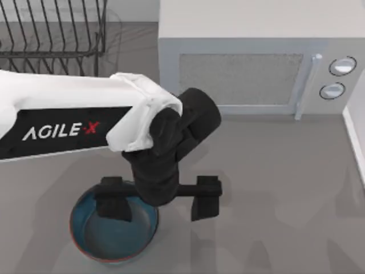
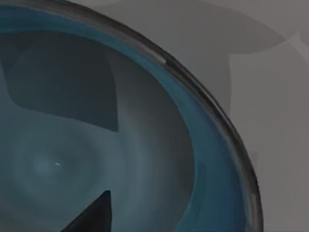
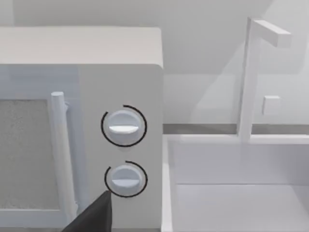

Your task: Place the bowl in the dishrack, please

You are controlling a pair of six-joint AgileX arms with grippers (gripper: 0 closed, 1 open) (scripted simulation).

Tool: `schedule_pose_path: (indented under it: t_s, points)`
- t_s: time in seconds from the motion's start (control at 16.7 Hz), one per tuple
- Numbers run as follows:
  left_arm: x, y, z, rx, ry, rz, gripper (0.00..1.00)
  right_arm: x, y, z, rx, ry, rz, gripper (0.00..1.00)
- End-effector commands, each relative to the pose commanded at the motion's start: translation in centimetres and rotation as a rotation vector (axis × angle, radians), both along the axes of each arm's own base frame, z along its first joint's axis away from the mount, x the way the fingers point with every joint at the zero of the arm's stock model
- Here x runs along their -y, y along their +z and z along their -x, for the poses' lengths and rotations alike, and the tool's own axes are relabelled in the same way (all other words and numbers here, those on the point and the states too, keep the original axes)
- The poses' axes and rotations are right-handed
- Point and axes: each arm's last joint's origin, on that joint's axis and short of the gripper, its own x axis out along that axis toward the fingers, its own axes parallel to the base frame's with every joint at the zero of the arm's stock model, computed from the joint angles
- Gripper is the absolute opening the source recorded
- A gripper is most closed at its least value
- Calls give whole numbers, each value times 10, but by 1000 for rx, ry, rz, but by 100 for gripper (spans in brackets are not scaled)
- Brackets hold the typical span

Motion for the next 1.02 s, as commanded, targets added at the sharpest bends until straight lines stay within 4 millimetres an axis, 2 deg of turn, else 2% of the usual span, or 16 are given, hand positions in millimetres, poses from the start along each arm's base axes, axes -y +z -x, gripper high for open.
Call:
schedule_pose_path:
  t_s: [0.18,0.42,1.02]
  points:
    - [-2,-19,3,-6,0,-6,100,0,0,0,0,0,0,100]
    - [-2,-19,3,-7,0,-7,100,0,0,0,0,0,0,100]
    - [-2,-19,3,-7,0,-7,25,0,0,0,0,0,0,100]
